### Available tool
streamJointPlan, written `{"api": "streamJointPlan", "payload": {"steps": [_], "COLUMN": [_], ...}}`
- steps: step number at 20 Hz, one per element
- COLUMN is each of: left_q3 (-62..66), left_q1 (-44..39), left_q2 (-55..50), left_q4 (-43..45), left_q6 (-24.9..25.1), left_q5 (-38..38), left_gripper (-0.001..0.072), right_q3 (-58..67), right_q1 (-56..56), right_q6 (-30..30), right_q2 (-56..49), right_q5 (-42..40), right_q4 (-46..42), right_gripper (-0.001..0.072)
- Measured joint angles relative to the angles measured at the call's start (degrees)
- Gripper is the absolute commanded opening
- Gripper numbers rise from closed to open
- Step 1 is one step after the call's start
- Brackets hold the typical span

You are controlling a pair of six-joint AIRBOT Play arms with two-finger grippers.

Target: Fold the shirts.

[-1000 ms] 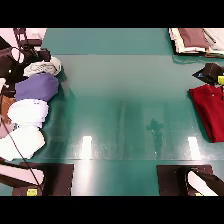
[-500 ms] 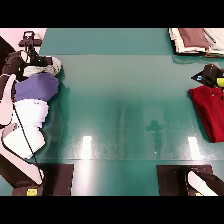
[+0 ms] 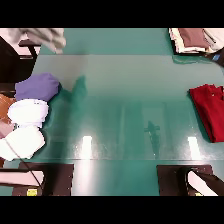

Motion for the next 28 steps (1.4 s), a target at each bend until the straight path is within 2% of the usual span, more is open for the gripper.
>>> {"api": "streamJointPlan", "payload": {"steps": [4, 8, 9, 10, 13, 18, 21, 28], "left_q3": [0.0, -6.2, -8.3, -10.5, -15.0, -20.3, -29.7, -56.4], "left_q1": [-11.0, -24.7, -27.8, -30.4, -34.4, -28.6, -25.7, -23.8], "left_q2": [9.9, 11.5, 11.0, 10.2, 7.5, 5.9, 5.6, 5.5], "left_q4": [0.0, 0.0, -0.1, -0.2, -1.3, -5.7, -12.5, -25.8], "left_q6": [3.1, 4.1, 4.0, 3.9, 0.2, -6.6, -7.7, -4.9], "left_q5": [-10.6, -17.0, -17.3, -17.5, -17.3, -21.0, -21.1, -11.4], "left_gripper": [0.0022, 0.0040, 0.0312, 0.0510, 0.0515, 0.0516, 0.0516, 0.0515], "right_q3": [7.4, 12.7, 13.7, 14.5, 16.2, 17.0, 17.1, 17.2], "right_q1": [0.0, 0.0, 0.0, 0.0, 0.0, 0.0, 0.0, 0.0], "right_q6": [0.0, -1.0, -1.2, -1.2, -1.5, -1.6, -1.6, -1.6], "right_q2": [0.0, 0.0, 0.0, 0.0, 0.1, 0.3, 0.2, 0.1], "right_q5": [0.4, 2.8, 3.6, 4.3, 6.5, 8.1, 8.4, 8.5], "right_q4": [-0.1, -0.2, -0.2, -0.2, -0.2, -0.2, -0.2, -0.5], "right_gripper": [0.0019, 0.0019, 0.0019, 0.0018, 0.0018, 0.0018, 0.0019, 0.0018]}}
